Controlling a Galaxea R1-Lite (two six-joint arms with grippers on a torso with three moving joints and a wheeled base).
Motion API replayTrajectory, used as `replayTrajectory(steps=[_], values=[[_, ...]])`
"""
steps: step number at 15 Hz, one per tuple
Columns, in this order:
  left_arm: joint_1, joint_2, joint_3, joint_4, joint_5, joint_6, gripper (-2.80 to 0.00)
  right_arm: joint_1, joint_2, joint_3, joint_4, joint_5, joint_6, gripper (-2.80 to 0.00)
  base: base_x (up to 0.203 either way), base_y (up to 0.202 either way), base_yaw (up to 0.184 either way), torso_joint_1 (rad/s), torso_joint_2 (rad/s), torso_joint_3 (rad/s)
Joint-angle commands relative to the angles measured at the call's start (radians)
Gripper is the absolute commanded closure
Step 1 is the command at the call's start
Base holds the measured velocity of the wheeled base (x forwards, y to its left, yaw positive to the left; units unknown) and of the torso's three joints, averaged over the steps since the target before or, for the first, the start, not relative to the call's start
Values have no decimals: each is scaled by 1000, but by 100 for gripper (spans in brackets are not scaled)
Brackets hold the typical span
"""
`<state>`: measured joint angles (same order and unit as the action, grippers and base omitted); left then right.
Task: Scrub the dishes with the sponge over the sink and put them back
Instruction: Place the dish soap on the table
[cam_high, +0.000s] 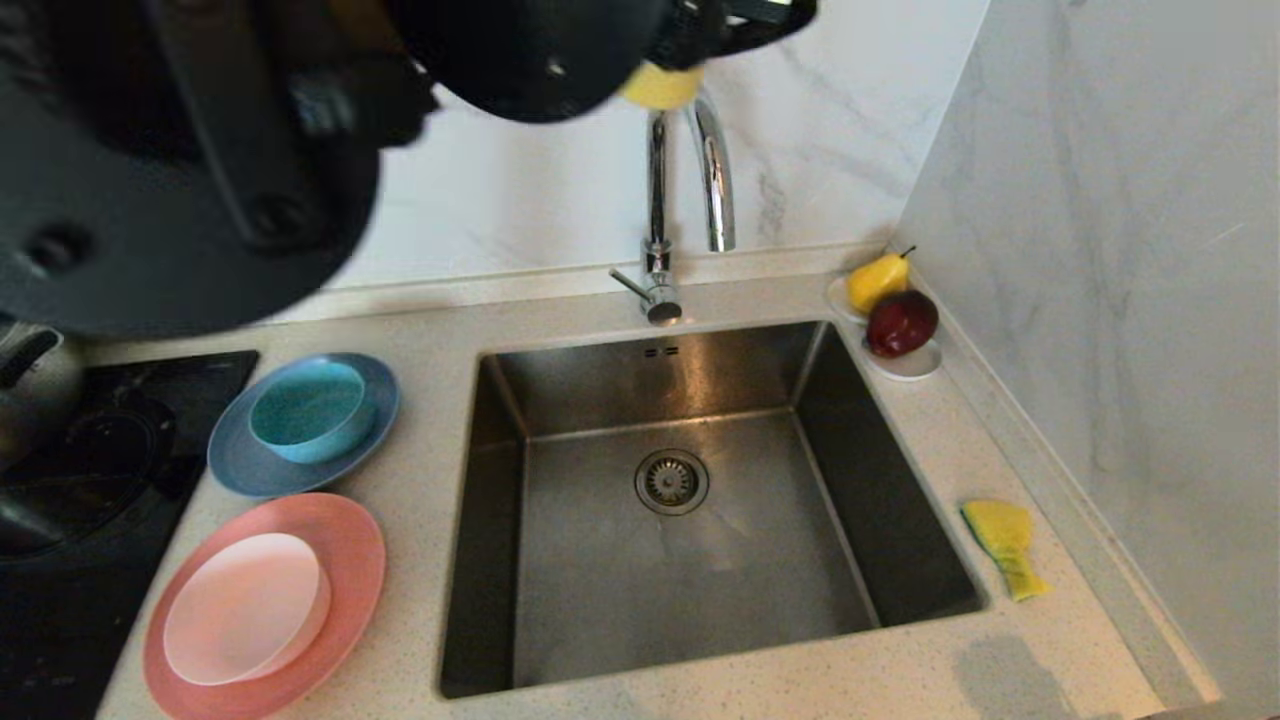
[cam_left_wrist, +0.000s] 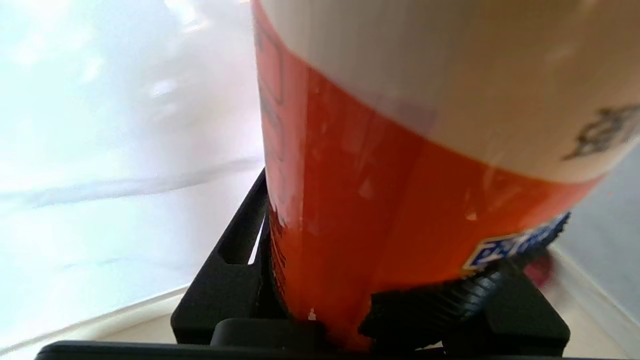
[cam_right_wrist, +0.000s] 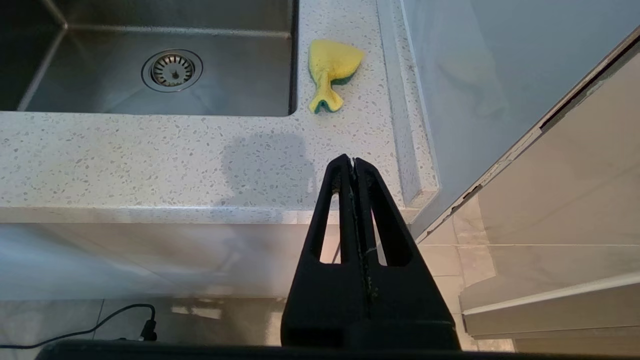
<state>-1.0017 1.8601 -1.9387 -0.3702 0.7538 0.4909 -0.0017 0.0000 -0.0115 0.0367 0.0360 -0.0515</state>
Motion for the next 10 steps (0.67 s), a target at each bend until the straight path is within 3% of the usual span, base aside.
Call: replayTrajectory(steps=[1,5,10], values=[[91,-88,1,62,-4,-40,0,0,2,0,0,1,-1,0,0,0,0,0,0,0],[317,-163,15,198,-71,-200,0,0,1,1,0,1,-1,0,0,0,0,0,0,0],[613,-179,60,227,-87,-387,0,0,0,-1,0,1,-1,0,0,0,0,0,0,0]])
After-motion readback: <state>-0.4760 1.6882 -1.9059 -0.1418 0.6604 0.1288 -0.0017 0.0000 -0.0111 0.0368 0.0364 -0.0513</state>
